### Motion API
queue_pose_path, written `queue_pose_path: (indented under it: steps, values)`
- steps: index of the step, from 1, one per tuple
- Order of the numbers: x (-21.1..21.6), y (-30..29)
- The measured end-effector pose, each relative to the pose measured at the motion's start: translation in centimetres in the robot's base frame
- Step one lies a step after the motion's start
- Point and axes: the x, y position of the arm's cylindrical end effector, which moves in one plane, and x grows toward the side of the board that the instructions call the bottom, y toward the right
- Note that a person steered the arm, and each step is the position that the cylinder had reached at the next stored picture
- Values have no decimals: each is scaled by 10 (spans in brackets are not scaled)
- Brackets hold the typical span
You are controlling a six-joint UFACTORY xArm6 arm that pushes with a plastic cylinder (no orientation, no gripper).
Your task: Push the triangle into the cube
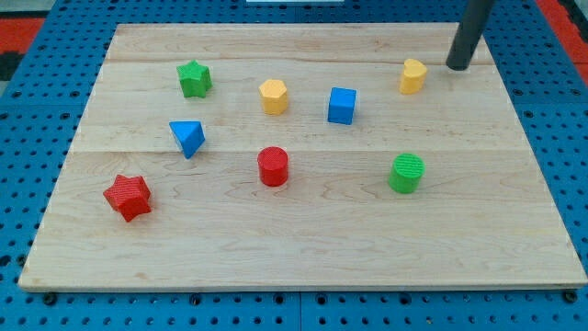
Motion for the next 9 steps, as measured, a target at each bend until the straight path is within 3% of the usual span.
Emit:
queue_pose_path:
  steps: [1,3,5,6,7,8,9]
  values:
    - [88,-97]
    - [83,-72]
    - [100,-157]
    - [107,-127]
    - [134,-151]
    - [145,-235]
    - [151,-253]
